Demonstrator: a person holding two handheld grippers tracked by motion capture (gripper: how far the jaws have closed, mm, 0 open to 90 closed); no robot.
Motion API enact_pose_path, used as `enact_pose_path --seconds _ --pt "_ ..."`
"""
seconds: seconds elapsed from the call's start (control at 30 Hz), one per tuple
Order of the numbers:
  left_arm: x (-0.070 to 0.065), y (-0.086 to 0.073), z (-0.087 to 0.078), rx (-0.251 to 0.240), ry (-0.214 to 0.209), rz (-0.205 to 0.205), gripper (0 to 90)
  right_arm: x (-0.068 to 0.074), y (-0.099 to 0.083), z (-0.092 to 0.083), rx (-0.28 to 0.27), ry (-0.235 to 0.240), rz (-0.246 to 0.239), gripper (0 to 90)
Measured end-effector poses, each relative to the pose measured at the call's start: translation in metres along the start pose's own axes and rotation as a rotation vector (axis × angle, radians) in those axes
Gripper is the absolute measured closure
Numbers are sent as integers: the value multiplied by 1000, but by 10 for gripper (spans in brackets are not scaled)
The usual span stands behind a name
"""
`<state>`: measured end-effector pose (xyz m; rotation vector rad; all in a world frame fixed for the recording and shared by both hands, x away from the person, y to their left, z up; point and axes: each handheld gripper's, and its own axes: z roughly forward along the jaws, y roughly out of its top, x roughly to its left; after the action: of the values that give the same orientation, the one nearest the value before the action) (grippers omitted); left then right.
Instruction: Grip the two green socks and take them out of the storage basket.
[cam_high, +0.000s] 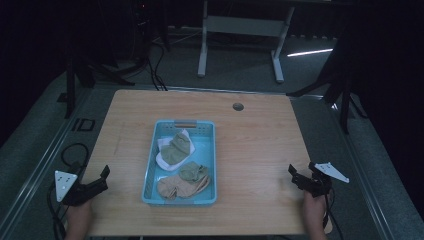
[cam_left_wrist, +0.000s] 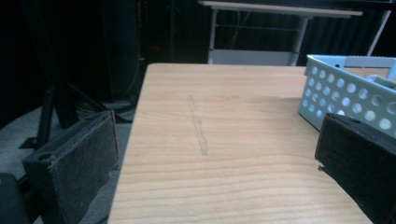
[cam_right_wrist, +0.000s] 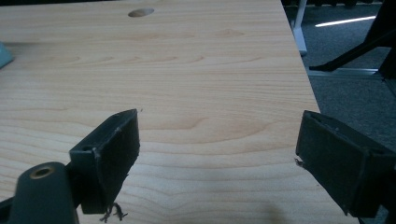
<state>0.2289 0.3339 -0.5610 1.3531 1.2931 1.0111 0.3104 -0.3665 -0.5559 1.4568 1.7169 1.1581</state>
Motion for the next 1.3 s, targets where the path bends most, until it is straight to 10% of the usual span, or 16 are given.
enact_pose_path --seconds 0.5,1.3 --pt "4 -3 1 12 21 -42 0 1 3 7 62 69 -17 155" --pt "4 -4 2 32 6 -32 0 42 45 12 187 472 -227 126"
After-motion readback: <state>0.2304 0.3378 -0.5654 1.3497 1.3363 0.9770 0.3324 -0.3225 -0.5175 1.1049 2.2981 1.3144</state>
